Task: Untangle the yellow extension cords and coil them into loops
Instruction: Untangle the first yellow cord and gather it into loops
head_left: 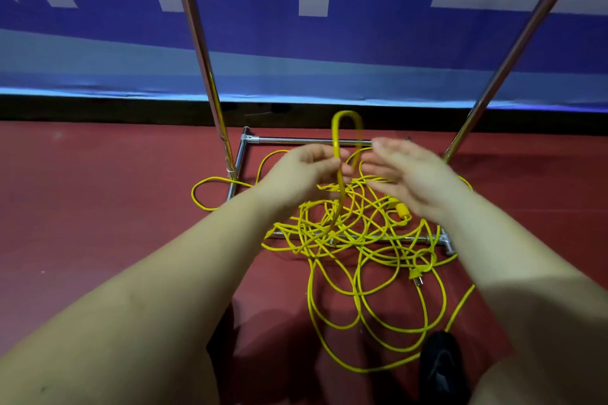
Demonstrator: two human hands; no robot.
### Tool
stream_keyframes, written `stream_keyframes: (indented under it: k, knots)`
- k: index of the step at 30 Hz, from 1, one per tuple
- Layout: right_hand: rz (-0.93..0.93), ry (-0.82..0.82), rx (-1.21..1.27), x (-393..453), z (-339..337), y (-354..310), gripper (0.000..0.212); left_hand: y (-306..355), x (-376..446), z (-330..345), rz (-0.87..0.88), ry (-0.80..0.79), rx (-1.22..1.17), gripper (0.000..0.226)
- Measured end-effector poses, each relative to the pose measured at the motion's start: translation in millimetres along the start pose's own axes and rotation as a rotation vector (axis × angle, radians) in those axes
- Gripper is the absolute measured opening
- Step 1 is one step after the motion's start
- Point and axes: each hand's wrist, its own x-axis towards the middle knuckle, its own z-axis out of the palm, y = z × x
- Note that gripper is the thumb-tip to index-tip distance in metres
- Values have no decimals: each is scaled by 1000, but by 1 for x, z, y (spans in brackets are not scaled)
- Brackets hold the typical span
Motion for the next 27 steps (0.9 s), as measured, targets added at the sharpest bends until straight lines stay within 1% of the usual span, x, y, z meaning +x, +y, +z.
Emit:
stream_keyframes:
  k: [2,3,4,6,8,9,10,12,14,15,16,17,19,21,22,23,25,27]
  knots:
    - [67,-154,-234,-4,7,13,19,9,0,-5,12,53,-202,20]
    - [89,-225,-306,-6,12,18,20,13,1,-8,16,73,-290,21]
    - [94,-278,-345,-8,17,22,17,16,0,-11,19,94,-357,21]
    - [73,-302,-351,-10,24,24,14,21,0,-15,28,132,-437,20]
    - [60,-270,-321,-11,25,19,13,21,2,-20,43,162,-482,18]
    - [51,-248,-280,-11,24,15,13,20,3,-22,43,171,-464,16]
    - [39,-220,-216,-10,23,11,13,17,5,-23,32,175,-390,15]
    - [23,-135,-33,-8,18,4,15,6,4,-22,-49,131,-123,14]
    - [17,-31,166,-5,12,-3,16,-5,0,-16,-163,-22,107,17]
    - [15,22,245,-3,8,-5,16,-9,-3,-12,-186,-114,197,17]
    - [16,70,301,-2,5,-7,16,-12,-5,-8,-171,-185,287,17]
    - [16,111,333,0,1,-8,16,-14,-6,-4,-137,-223,359,17]
    - [11,156,357,1,-4,-10,15,-14,-6,0,-77,-206,401,18]
    - [7,149,301,1,-5,-10,9,-11,-6,1,-54,-156,335,17]
    - [21,133,231,1,-5,-9,4,-8,-5,1,-52,-119,264,17]
    - [52,100,138,0,-3,-7,4,-6,-5,1,-46,-71,163,17]
    - [157,-34,-54,-6,5,1,10,1,-2,-2,-28,33,-114,16]
    - [265,-207,-195,-11,15,12,21,6,1,-5,-10,124,-362,15]
